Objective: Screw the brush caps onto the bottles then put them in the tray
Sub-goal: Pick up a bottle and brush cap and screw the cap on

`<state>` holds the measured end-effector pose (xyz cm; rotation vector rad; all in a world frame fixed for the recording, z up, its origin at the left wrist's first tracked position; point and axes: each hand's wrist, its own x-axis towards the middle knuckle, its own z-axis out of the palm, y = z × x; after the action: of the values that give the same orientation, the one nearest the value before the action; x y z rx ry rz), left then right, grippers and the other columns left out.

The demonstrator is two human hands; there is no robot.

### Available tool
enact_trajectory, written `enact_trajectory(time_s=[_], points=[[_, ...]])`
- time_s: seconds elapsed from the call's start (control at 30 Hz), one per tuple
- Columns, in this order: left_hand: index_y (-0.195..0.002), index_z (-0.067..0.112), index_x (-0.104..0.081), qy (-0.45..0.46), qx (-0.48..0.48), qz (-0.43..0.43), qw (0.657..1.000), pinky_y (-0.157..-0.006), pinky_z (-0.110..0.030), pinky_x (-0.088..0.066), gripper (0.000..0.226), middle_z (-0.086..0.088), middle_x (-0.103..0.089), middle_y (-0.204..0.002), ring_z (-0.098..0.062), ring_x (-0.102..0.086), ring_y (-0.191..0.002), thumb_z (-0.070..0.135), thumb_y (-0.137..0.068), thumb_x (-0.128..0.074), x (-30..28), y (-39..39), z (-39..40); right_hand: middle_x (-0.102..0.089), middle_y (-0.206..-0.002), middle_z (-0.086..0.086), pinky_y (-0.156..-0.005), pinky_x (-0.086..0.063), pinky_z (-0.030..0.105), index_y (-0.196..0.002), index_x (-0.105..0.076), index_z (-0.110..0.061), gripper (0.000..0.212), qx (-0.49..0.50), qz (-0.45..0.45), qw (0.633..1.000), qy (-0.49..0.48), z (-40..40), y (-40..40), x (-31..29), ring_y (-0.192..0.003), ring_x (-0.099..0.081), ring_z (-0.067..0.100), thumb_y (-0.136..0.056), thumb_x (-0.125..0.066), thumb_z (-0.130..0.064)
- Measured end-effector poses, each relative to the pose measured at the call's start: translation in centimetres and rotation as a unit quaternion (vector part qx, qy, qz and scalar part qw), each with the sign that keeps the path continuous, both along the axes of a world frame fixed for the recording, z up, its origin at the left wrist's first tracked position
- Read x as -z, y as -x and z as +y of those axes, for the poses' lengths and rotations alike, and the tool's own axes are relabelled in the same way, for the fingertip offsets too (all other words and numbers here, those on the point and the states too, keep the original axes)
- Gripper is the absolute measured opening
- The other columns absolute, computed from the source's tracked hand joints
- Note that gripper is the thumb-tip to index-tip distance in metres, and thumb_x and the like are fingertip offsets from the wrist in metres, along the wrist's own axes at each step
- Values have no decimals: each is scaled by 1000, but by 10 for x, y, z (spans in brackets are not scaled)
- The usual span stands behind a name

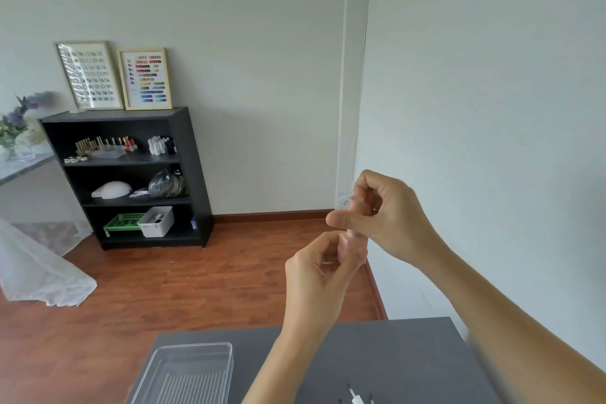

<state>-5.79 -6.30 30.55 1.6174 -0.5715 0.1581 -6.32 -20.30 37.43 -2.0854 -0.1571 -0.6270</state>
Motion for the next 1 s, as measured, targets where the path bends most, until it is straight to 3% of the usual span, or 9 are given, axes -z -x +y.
enact_trajectory(time_s=[0.1, 0.2, 0.3, 0.47, 0.57, 0.67, 0.77, 0.9, 1.0], points=[[-82, 26, -72, -7, 0, 10, 1000, -59, -9, -44, 5, 8, -71, -71, -2, -59, -61, 26, -87, -73, 6, 2, 4, -72, -87, -1, -75, -50, 24, -107, -54, -21, 59, -92, 67, 993, -22, -6, 3, 11, -88, -68, 3, -74, -62, -70], [-85, 31, -73, -12, -3, 29, 999, -60, -14, -48, 5, 10, -74, -75, -4, -63, -65, 26, -87, -74, 15, 2, 9, -69, -123, 4, -103, -47, 22, -138, -50, -22, 43, -208, 127, 967, -73, -20, 11, 18, -130, -53, 4, -97, -55, -33], [-90, 34, -74, -24, -2, 31, 999, -67, -23, -54, 8, 10, -75, -78, -13, -68, -73, 27, -86, -74, 19, 2, 11, -74, -105, 19, -92, -54, 26, -123, -64, -15, 33, -215, 112, 960, -137, -20, 15, 28, -113, -68, 21, -94, -58, 1], [-86, 33, -73, -36, 9, 38, 999, -67, -23, -55, 6, 11, -74, -76, -12, -68, -72, 27, -87, -73, 22, 7, 8, -69, -82, 7, -78, -56, 41, -95, -63, -12, 29, -123, 86, 981, -120, -15, 13, 32, -76, -66, 22, -74, -84, -9], [-84, 30, -73, -39, 17, 37, 998, -65, -20, -52, 4, 12, -71, -71, -6, -63, -65, 28, -87, -73, 23, 6, 10, -66, -86, 2, -89, -53, 33, -118, -54, -19, 47, -143, 95, 980, -100, -13, 14, 36, -95, -65, 11, -79, -79, -23], [-86, 30, -73, -36, 20, 49, 998, -65, -15, -52, 5, 10, -73, -75, -6, -66, -68, 26, -87, -74, 23, 7, 10, -71, -98, 17, -105, -46, 23, -137, -50, -23, 44, -214, 101, 966, -108, -17, 17, 36, -129, -55, 8, -94, -60, -20], [-87, 33, -73, -40, 13, 49, 998, -65, -17, -52, 6, 8, -74, -76, -16, -68, -73, 27, -86, -74, 25, 7, 12, -71, -89, 25, -90, -55, 26, -119, -66, -12, 28, -208, 81, 965, -137, -14, 17, 36, -108, -70, 20, -93, -63, -5], [-86, 33, -73, -43, 10, 44, 998, -61, -18, -50, 7, 10, -73, -74, -15, -66, -70, 26, -86, -74, 26, 8, 10, -70, -70, 9, -69, -57, 31, -86, -65, -9, 35, -129, 55, 977, -158, -9, 12, 37, -69, -69, 26, -64, -87, -25], [-81, 30, -71, -52, 13, 35, 998, -59, -21, -48, 7, 7, -71, -71, -15, -63, -66, 26, -87, -72, 28, 8, 10, -61, -68, 9, -65, -47, 41, -78, -52, -15, 52, -69, 49, 991, -104, -5, 10, 44, -63, -50, 24, -57, -87, -48]])
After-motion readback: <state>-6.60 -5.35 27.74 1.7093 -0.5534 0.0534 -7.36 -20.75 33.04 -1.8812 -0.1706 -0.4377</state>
